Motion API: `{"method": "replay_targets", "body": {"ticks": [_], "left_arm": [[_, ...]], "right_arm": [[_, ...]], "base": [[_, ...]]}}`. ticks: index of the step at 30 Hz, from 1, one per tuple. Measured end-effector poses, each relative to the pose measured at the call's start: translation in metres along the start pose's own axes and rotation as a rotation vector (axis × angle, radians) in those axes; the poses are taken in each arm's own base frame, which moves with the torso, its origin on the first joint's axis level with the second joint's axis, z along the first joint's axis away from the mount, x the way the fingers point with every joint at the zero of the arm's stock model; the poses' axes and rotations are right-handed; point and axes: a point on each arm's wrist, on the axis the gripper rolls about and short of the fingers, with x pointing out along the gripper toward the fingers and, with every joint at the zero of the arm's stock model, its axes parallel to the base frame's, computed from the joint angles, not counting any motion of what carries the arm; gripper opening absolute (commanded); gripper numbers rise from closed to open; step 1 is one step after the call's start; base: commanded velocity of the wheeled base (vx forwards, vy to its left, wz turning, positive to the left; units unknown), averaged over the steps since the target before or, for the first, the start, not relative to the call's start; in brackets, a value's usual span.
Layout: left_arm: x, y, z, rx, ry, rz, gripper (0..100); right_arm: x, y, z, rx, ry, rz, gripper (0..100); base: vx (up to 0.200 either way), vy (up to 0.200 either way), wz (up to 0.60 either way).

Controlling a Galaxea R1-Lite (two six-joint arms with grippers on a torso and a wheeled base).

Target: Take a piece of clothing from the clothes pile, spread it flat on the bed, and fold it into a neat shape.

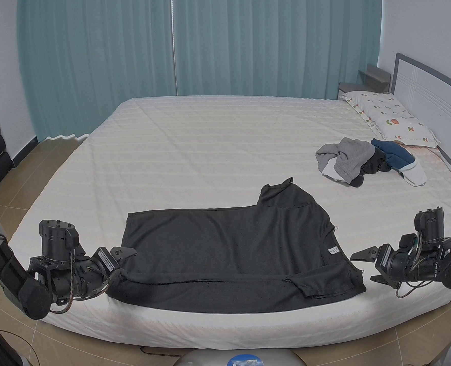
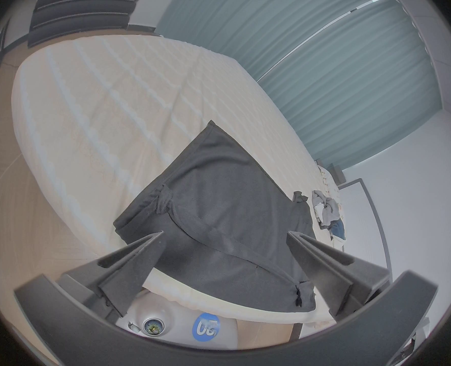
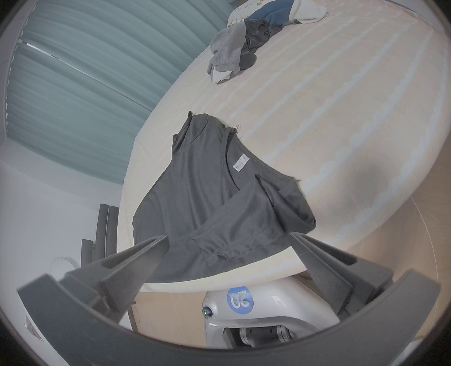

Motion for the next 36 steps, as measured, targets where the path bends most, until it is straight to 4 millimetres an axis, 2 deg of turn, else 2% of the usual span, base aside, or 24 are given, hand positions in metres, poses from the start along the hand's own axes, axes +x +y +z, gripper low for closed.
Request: {"method": "replay_targets", "body": {"ticks": [6,22,25,30,36], "left_arm": [[-0.003,0.001,-0.002,0.0,0.004,0.001,100],[-0.004,0.002,-0.004,-0.006,0.005,0.01,100],[-0.004,0.005,-0.009,-0.001,0.03,0.031,100],[0.001,0.007,-0.021,0.022,0.083,0.055,100],[0.014,0.012,-0.025,0.025,0.112,0.087,100]], "right_arm": [[-0.002,0.0,-0.003,-0.003,0.003,0.003,100],[-0.004,0.0,-0.005,-0.007,0.007,0.003,100],[-0.003,-0.001,-0.005,-0.006,0.01,0.0,100],[-0.003,-0.002,-0.005,-0.005,0.014,-0.002,100],[-0.002,-0.001,-0.007,-0.007,0.02,-0.003,100]], "base": [[0.0,-0.2,0.0],[0.0,0.0,0.0],[0.0,0.0,0.0],[0.0,0.0,0.0],[0.0,0.0,0.0]]}}
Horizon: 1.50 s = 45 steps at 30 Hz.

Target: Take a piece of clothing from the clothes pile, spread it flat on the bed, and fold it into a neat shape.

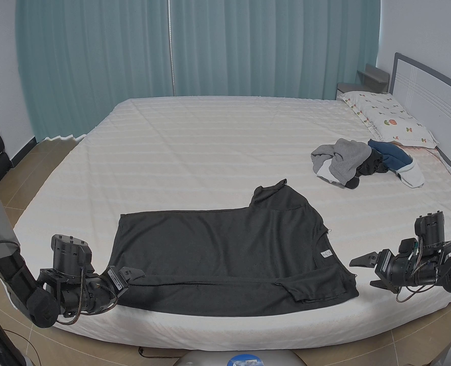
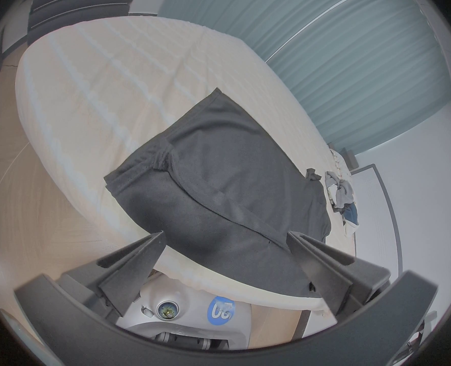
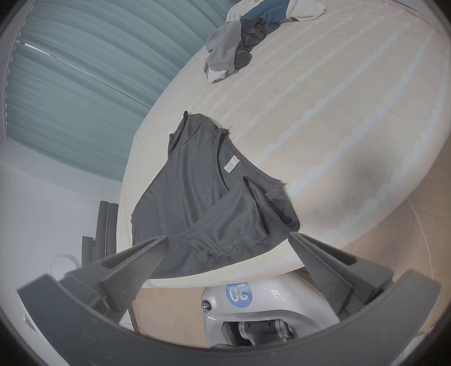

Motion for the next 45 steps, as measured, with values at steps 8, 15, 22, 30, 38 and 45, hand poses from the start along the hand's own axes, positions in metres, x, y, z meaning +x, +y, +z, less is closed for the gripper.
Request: {"method": "replay_targets", "body": {"ticks": [8,15,22,30,38,45], "left_arm": [[0.023,-0.002,0.009,-0.008,-0.005,0.012,100],[0.042,-0.002,0.024,-0.015,-0.028,0.021,100],[0.054,0.0,0.041,-0.036,-0.069,0.024,100],[0.064,0.002,0.066,-0.127,-0.135,0.001,100],[0.062,0.006,0.085,-0.188,-0.222,-0.056,100],[0.058,0.014,0.094,-0.221,-0.252,-0.055,100]], "right_arm": [[0.001,0.0,-0.001,-0.002,0.003,0.0,100],[0.001,0.001,0.0,-0.009,-0.015,0.017,100],[0.006,0.0,0.001,-0.013,-0.029,0.023,100],[0.008,-0.002,0.0,-0.011,-0.027,0.021,100],[0.01,-0.003,-0.001,-0.008,-0.019,0.016,100],[0.011,-0.005,-0.002,-0.005,-0.012,0.01,100]], "base": [[0.0,0.0,0.0],[0.0,0.0,0.0],[0.0,0.0,0.0],[0.0,0.0,0.0],[0.0,0.0,0.0],[0.0,0.0,0.0]]}}
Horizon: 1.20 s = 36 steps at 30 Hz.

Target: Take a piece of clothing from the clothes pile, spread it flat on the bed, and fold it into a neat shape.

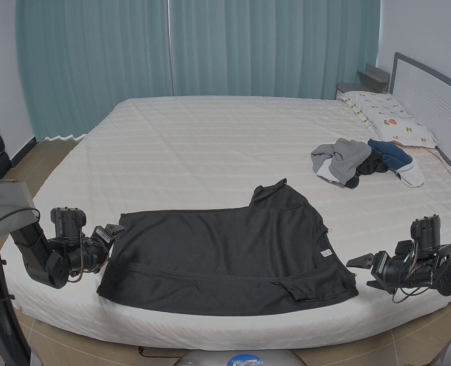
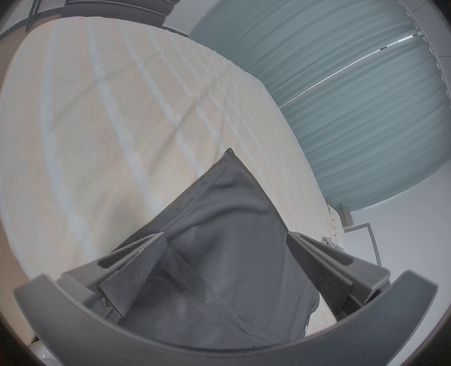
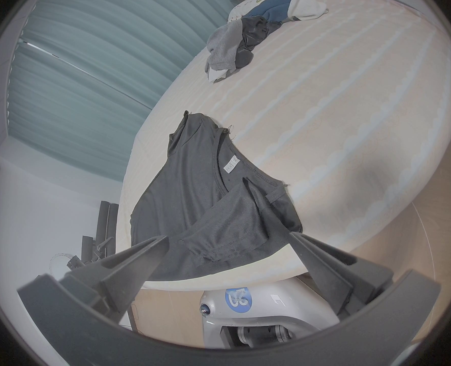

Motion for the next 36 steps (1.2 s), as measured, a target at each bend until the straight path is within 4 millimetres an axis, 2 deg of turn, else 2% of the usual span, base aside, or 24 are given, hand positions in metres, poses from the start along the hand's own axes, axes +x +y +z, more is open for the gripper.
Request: {"method": "replay_targets", "body": {"ticks": [7,13,18,23,36], "left_arm": [[-0.004,0.005,0.011,-0.013,-0.024,0.01,100],[-0.007,0.001,0.016,0.099,-0.011,0.001,100],[-0.008,0.003,0.011,0.172,0.069,0.061,100],[-0.007,0.001,0.004,0.218,0.151,0.043,100],[-0.007,0.003,-0.009,0.268,0.193,0.057,100]], "right_arm": [[-0.001,-0.001,-0.001,0.001,0.0,-0.003,100],[-0.001,-0.001,-0.001,0.004,-0.002,-0.004,100],[-0.002,-0.002,0.0,0.005,-0.005,-0.004,100],[-0.002,-0.002,0.001,0.007,-0.008,-0.008,100],[-0.001,-0.004,0.002,0.012,-0.011,-0.012,100]], "base": [[0.0,0.0,0.0],[0.0,0.0,0.0],[0.0,0.0,0.0],[0.0,0.0,0.0],[0.0,0.0,0.0]]}}
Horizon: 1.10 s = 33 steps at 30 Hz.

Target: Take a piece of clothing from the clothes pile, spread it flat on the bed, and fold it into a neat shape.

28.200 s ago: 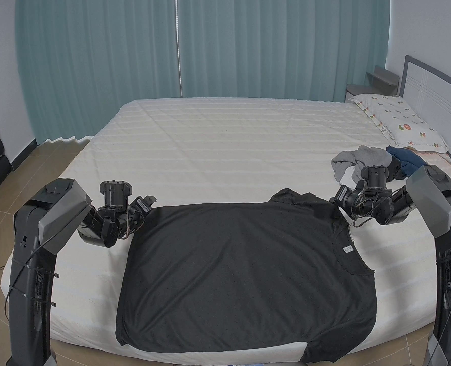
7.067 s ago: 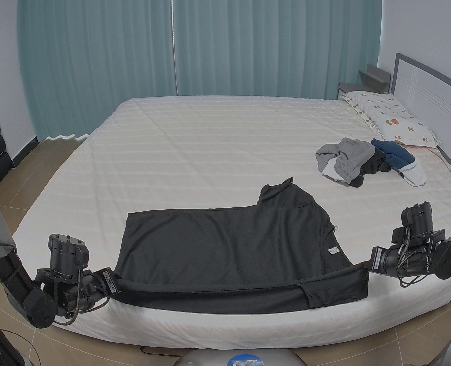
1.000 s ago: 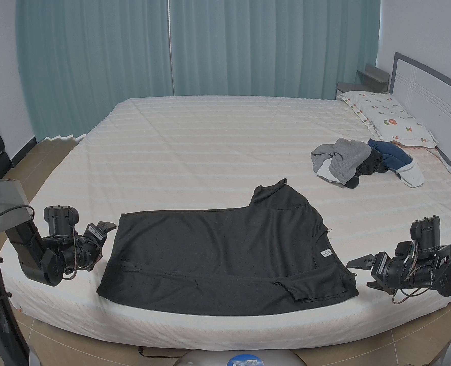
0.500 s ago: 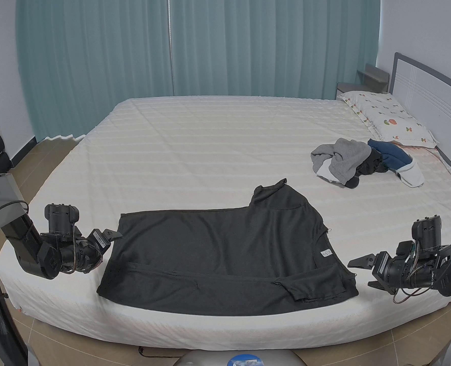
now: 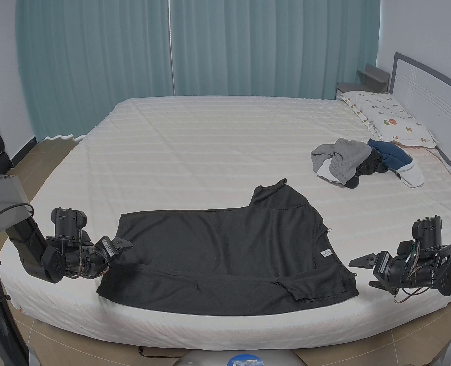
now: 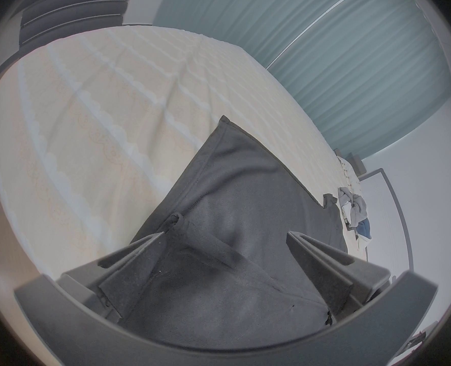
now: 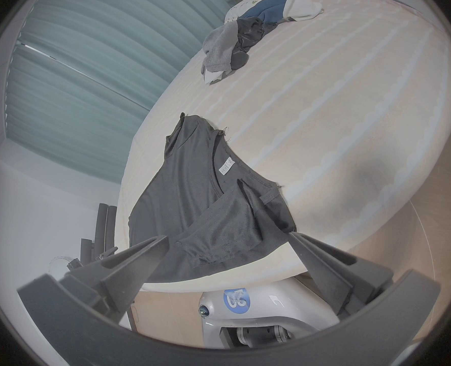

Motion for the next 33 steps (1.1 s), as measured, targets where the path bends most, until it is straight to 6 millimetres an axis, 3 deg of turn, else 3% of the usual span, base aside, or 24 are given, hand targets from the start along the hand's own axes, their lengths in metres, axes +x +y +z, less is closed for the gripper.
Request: {"method": "replay_targets", "body": {"ticks": [10,11,33], "left_arm": [[0.0043,0.0002,-0.0078,0.011,0.011,0.022,100],[0.0051,0.0003,-0.0076,0.011,0.011,0.023,0],[-0.0012,0.0026,-0.0017,-0.001,-0.023,0.045,0]], "right_arm": [[-0.0006,0.0,0.0007,-0.003,-0.006,-0.001,100],[-0.0006,0.0,0.0007,-0.003,-0.005,-0.001,100],[0.0003,-0.0005,0.0062,-0.024,-0.031,0.003,100]], "base": [[0.0,0.0,0.0],[0.0,0.0,0.0],[0.0,0.0,0.0]]}}
